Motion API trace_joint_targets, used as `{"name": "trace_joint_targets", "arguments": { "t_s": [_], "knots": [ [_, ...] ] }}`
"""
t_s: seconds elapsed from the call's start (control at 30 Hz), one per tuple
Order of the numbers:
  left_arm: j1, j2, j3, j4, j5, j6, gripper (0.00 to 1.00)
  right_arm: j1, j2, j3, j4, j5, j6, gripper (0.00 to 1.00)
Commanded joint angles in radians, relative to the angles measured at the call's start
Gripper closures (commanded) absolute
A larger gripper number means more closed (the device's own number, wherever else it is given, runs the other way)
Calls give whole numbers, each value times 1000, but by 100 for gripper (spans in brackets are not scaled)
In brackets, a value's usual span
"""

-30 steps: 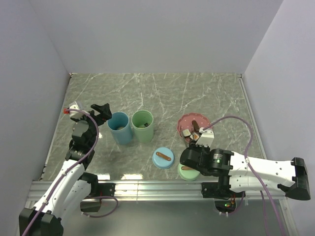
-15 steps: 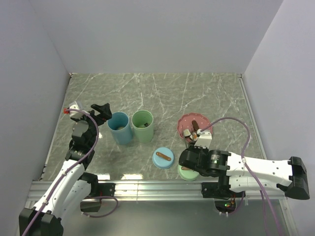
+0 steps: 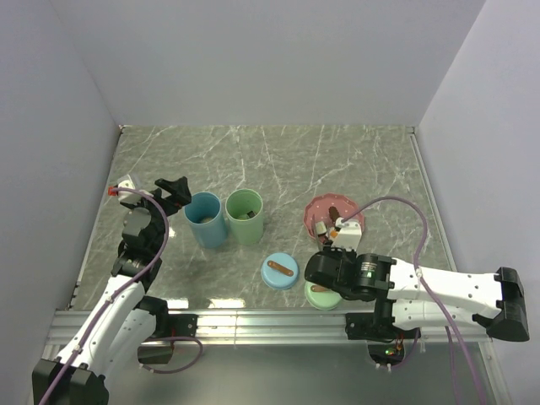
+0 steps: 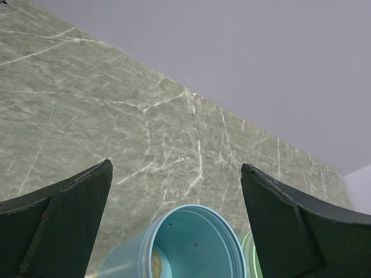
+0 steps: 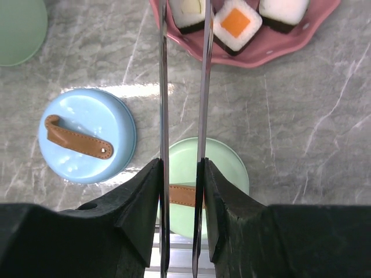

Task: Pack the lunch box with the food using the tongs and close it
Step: Pick up the food using the clamp, then place the food into the lunch box

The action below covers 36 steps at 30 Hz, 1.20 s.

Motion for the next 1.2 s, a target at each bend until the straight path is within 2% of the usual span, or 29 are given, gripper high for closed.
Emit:
{"name": "trace_joint_targets", "arguments": {
  "t_s": [0.0, 0.5, 0.8, 1.17],
  "knots": [
    [6, -12, -1, 32, 8, -6, 1, 0, -2, 88, -18, 83, -20, 65],
    [6, -9, 0, 29, 0, -3, 1, -3, 21, 277, -9, 193, -175, 65],
    [6, -8, 5, 24, -4, -3, 0, -1, 77, 404, 158, 191, -407, 65],
    [6, -20, 9, 6, -21, -3, 1, -1, 198, 513, 407, 72, -651, 66]
  ]
}}
